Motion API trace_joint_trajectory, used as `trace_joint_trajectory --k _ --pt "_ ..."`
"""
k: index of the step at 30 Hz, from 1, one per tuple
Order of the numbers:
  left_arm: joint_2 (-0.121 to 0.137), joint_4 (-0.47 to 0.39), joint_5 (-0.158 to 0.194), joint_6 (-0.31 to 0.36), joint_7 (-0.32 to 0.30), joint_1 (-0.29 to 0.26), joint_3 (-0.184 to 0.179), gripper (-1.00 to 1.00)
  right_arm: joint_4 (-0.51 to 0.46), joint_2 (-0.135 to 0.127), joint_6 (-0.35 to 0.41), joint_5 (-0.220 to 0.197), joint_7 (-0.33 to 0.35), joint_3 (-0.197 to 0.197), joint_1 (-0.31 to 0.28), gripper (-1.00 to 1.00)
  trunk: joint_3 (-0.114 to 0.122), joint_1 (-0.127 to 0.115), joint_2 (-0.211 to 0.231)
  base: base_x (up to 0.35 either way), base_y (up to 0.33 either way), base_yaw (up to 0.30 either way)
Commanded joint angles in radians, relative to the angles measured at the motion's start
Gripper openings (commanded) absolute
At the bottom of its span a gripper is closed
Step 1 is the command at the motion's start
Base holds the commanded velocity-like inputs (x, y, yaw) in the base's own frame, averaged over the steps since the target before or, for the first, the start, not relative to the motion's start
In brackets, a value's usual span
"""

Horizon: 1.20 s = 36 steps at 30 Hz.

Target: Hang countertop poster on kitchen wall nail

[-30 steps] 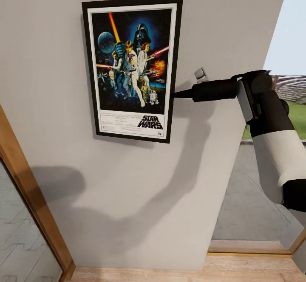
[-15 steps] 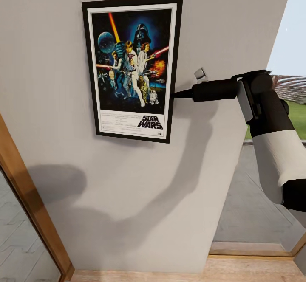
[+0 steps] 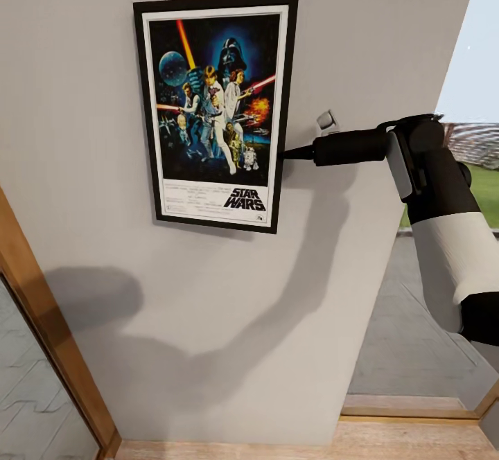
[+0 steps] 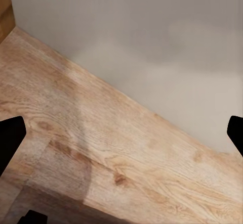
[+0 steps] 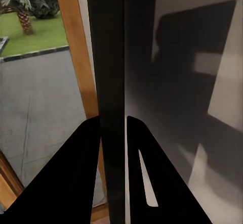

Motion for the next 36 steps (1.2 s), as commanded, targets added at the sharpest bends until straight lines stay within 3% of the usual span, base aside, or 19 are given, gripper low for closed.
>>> trace_joint_trajectory --k 1,36 --pt "0.000 0.002 0.010 -0.002 -0.005 0.000 -0.005 1.00 0.001 -0.001 0.008 -0.007 -0.001 0.002 0.000 -1.00 -0.001 0.000 -0.001 0.000 0.000 0.000" --pt "0.002 0.002 0.010 -0.002 -0.005 0.000 -0.005 1.00 0.000 -0.001 0.008 -0.008 -0.001 0.002 0.000 -1.00 -0.001 0.000 -0.001 0.000 0.000 0.000"
